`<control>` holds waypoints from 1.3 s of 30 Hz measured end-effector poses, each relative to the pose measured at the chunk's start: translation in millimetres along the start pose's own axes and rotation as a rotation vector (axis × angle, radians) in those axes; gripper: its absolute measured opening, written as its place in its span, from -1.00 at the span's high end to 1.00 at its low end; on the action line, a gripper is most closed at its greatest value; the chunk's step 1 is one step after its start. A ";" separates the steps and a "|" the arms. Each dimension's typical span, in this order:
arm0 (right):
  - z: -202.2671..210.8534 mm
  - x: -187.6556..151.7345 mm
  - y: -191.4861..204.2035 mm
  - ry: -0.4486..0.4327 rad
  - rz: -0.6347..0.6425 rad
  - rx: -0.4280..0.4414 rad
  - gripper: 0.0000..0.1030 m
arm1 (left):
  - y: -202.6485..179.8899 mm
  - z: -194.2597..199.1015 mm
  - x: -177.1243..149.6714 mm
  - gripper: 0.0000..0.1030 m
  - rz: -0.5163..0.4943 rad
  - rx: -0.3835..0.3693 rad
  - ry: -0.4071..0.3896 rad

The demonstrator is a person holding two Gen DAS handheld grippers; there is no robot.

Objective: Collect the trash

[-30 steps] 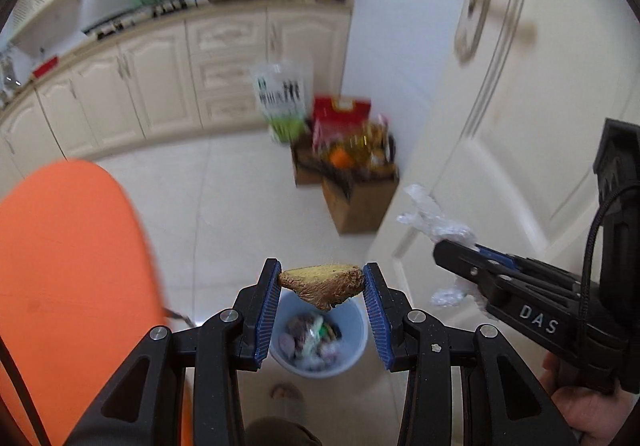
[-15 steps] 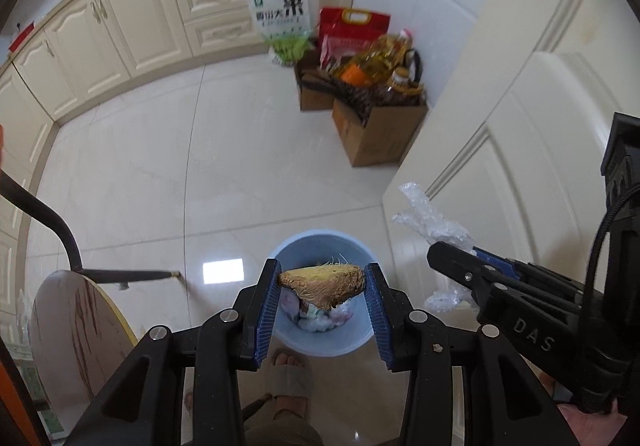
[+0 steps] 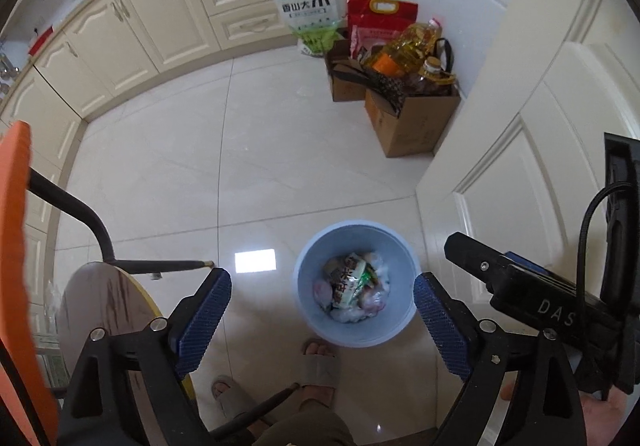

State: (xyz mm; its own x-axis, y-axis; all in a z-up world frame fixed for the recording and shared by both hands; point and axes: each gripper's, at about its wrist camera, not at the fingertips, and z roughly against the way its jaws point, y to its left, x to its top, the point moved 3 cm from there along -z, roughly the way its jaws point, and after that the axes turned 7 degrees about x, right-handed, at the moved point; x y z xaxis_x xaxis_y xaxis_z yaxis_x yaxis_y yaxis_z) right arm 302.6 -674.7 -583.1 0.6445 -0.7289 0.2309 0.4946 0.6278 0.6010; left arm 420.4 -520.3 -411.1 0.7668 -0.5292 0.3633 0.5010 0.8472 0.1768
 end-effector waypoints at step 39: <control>229.4 -237.5 449.3 -0.490 0.766 0.049 -1.00 | 227.3 379.2 -414.2 -0.99 0.538 0.322 -0.659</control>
State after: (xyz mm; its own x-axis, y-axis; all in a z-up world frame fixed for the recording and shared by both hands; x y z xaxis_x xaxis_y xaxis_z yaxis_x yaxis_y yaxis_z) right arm 238.0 -282.2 -192.4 0.4608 -0.1581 0.8733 0.0003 0.9840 0.1780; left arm 64.5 -90.9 -174.5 0.4303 -0.0087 0.9026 -0.0703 0.9966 0.0432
